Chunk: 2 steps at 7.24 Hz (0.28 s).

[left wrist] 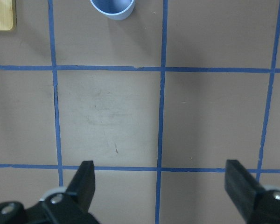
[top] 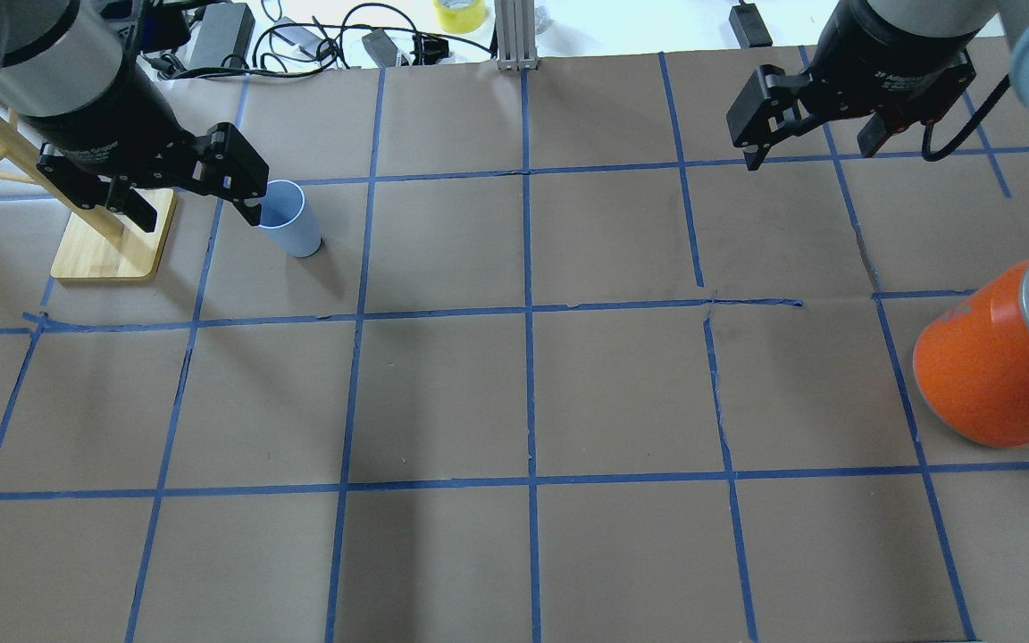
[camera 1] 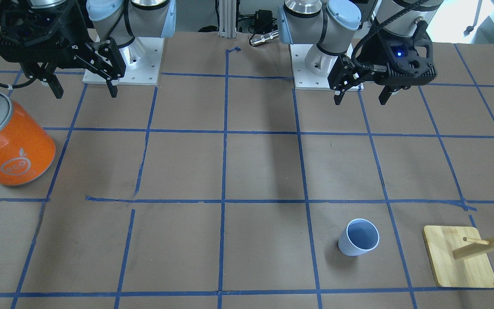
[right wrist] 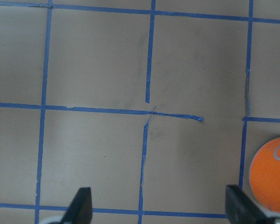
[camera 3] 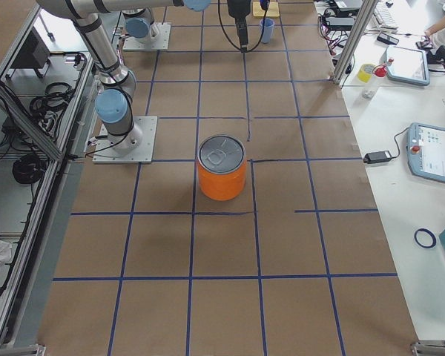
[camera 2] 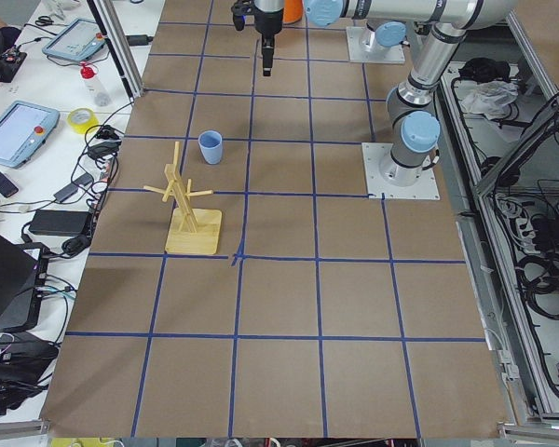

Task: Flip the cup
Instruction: 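Open the left gripper and raise it away from the cup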

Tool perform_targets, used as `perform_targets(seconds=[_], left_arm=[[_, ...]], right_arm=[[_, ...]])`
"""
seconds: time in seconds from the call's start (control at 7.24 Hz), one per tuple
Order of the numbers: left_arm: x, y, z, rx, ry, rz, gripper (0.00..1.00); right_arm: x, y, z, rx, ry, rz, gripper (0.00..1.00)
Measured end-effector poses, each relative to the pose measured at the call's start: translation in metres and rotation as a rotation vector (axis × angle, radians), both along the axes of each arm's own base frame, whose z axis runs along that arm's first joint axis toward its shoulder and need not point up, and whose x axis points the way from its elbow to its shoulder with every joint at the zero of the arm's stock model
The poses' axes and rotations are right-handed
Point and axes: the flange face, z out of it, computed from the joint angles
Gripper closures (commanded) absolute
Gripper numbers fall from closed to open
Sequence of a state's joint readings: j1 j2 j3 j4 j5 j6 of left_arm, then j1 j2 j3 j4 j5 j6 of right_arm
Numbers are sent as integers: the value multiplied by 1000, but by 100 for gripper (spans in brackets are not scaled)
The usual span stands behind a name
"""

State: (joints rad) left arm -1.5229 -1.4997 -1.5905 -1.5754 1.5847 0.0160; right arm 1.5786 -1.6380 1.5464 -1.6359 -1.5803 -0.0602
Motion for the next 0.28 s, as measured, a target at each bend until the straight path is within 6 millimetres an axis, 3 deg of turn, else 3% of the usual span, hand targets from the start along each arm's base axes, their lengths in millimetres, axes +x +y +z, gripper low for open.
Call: perform_targets(seconds=[0.28], left_arm=[[0, 2, -5, 12, -1, -2, 0]], right_arm=[[-2, -2, 2, -9, -4, -5, 0]])
